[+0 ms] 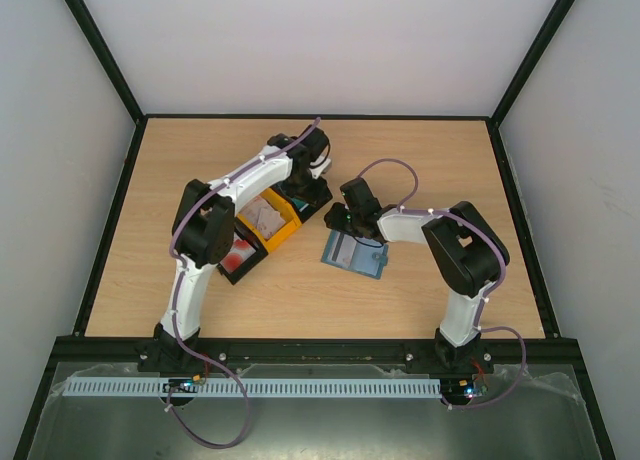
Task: Put the credit cards into the card holder
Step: Pick up the credit card from the storage box.
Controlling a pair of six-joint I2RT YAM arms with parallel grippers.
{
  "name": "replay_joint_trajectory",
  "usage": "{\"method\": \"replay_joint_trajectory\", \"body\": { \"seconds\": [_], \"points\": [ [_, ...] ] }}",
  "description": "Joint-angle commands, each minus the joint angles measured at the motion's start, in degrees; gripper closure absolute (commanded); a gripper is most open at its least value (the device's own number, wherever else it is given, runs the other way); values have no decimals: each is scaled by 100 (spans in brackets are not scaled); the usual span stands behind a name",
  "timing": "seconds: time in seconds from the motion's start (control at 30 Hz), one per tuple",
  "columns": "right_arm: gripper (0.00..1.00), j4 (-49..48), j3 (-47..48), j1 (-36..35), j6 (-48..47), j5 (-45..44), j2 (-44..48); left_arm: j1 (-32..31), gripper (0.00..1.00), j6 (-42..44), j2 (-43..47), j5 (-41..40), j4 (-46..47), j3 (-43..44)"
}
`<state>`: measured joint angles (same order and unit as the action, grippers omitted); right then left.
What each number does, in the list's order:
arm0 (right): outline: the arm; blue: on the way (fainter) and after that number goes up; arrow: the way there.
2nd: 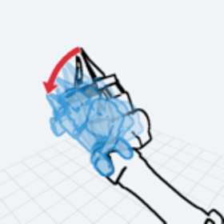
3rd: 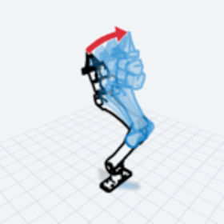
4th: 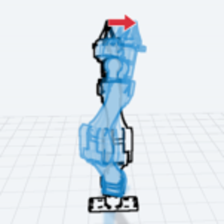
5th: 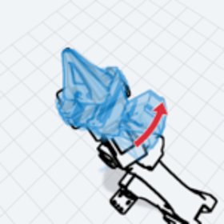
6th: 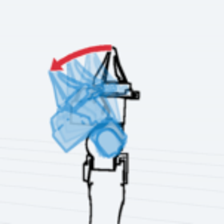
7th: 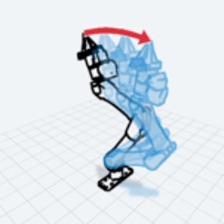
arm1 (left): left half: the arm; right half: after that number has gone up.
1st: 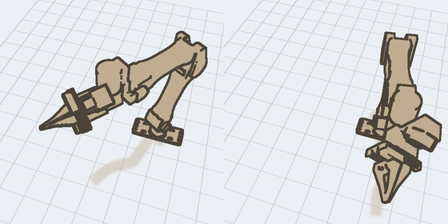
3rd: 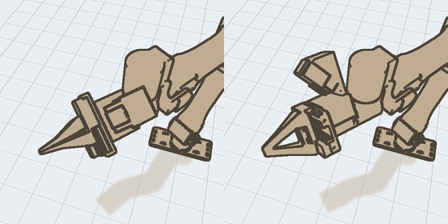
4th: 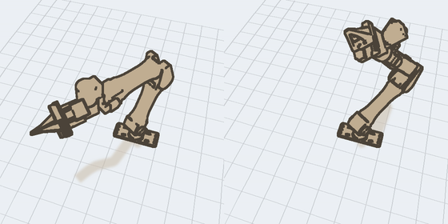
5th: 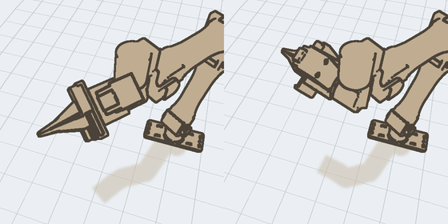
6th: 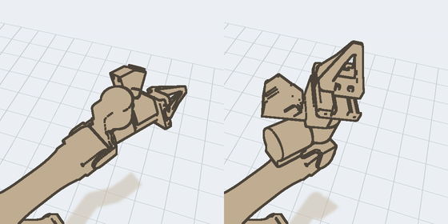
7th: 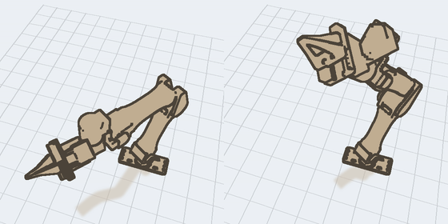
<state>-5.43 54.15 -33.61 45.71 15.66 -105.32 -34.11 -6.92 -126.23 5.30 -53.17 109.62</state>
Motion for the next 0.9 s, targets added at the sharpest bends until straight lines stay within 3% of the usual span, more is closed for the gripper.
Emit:
{"method": "replay_joint_trajectory", "body": {
  "seconds": [0.0, 0.17, 0.53, 0.87],
  "points": [
    [59, 136, 43, 32, 42, -72, 140, 17, 50, 19, 30, 35, 18, -85],
    [59, 122, -30, 28, 65, -80, 145, 9, 47, 32, -240, 85, 47, -62],
    [59, 114, -37, 47, 74, -79, 128, 2, 68, 94, -94, 243, 3, -107],
    [59, 113, -57, 47, 80, -88, 118, 4, 76, 68, 138, 238, -20, -99]
  ]
}}
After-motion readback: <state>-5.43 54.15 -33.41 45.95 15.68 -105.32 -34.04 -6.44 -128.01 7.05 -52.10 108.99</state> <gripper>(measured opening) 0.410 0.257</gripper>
